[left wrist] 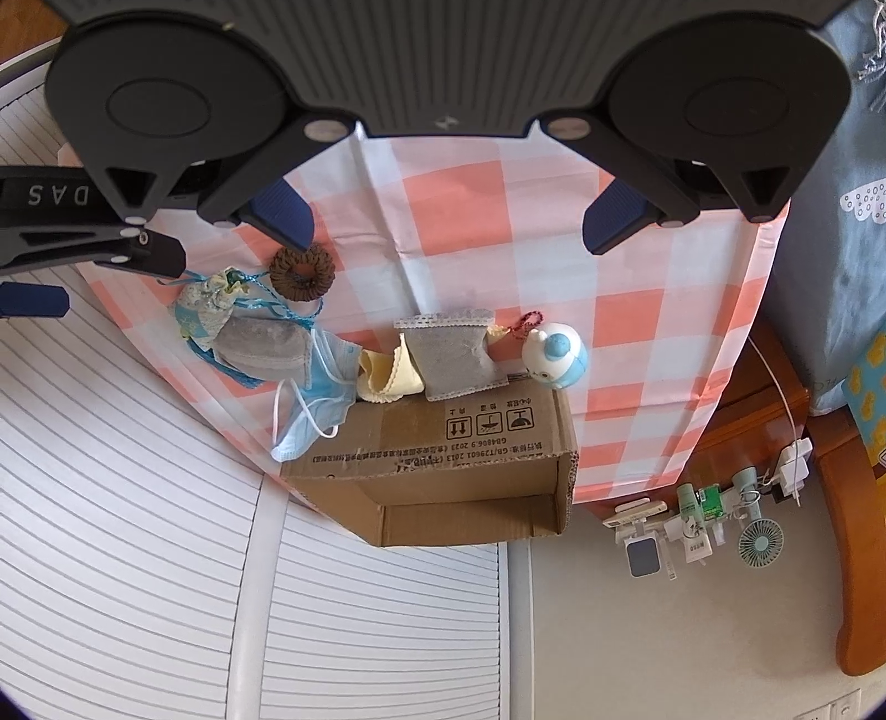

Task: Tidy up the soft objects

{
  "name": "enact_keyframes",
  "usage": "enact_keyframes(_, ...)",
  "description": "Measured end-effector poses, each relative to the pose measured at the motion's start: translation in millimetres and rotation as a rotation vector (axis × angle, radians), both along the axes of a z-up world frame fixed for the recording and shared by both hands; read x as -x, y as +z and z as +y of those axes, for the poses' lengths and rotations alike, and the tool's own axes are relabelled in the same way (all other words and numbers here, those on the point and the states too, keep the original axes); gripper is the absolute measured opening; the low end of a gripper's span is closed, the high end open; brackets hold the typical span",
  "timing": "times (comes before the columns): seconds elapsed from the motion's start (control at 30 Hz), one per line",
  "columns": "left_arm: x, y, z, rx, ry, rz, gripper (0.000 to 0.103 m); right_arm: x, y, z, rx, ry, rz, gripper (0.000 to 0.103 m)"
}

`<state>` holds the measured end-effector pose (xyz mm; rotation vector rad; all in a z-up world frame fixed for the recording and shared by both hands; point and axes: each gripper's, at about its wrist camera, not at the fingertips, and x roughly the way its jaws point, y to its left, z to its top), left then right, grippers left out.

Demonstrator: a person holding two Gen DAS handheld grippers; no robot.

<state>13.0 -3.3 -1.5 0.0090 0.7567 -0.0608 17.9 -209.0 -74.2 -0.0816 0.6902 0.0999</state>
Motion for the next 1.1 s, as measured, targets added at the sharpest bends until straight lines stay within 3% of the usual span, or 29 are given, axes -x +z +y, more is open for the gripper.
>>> enact_keyframes(0.23, -8, -4, -5, -0.020, -0.103, -0.013, 0.103, -7, -8, -6, 0.010, 0.057, -0.028, 0.103)
enact_keyframes(0.43, -17, -18, -13, -0.029, -0.198, 0.016, 0.103, -18, -22, -21, 0.014, 0.042, -0.015, 0.103)
enact_keyframes(0.9, -60, -63, -42, -0.033, -0.314, 0.138, 0.103, -32, -53, -49, 0.029, 0.008, 0.027, 0.103)
enact_keyframes(1.1, -75, -71, -50, 0.003, -0.349, 0.126, 0.103, -33, -57, -57, 0.015, 0.026, 0.021, 0.103)
